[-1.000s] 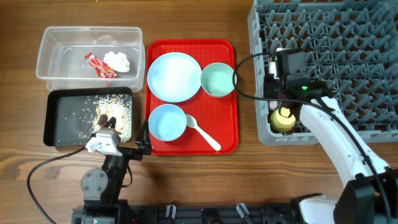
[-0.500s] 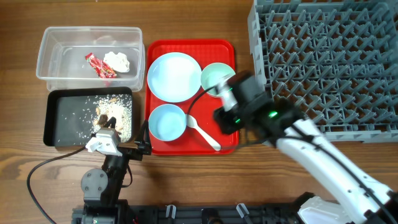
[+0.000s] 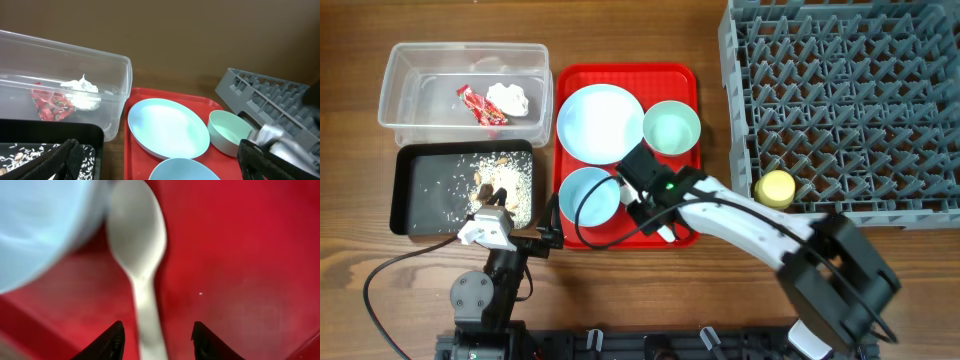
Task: Sort waste into correct bins and load items into the dishwasher rack
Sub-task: 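Reach the right gripper to the white spoon and grasp it, then place the white spoon into the dishwasher rack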
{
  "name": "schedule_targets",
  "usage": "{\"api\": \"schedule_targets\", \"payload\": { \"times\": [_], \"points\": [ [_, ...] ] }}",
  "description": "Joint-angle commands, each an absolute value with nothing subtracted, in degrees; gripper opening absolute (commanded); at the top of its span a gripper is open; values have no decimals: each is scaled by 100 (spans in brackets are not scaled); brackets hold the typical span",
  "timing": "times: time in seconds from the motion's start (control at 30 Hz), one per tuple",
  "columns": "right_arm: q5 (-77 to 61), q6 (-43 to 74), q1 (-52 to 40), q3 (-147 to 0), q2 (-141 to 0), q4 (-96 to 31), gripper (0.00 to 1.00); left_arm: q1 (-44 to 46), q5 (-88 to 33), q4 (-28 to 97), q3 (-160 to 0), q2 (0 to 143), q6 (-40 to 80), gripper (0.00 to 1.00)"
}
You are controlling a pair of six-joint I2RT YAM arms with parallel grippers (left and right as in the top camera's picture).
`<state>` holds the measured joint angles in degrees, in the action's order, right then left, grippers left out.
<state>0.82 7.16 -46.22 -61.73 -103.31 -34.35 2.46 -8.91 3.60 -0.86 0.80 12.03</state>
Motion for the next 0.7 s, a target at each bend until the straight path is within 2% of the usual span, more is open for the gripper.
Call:
{"api": "schedule_targets", "payload": {
  "times": [0.0,0.03,0.07,0.27,0.53,0.67],
  "points": [
    [513,631,-4622,-6099,-10750,-3409,41,202,-939,342,-32,16,1087,100],
    [517,672,-4622,-6099,-10807,-3413,38,202,-941,342,-34,16,1087,100],
    [519,749,-4619,-6099,-10851,-3422,28,202,-941,342,-34,16,1087,100],
    [519,1013,-4512,-6117,-10643,-3450,16,202,-941,342,-34,16,1087,100],
    [325,1107,-4246,-6119,-9111,-3938,12,202,-939,342,-34,16,1087,100],
    [255,1837,-3876,-6182,-8090,-4174,12,202,-939,342,-34,16,1087,100]
  ]
}}
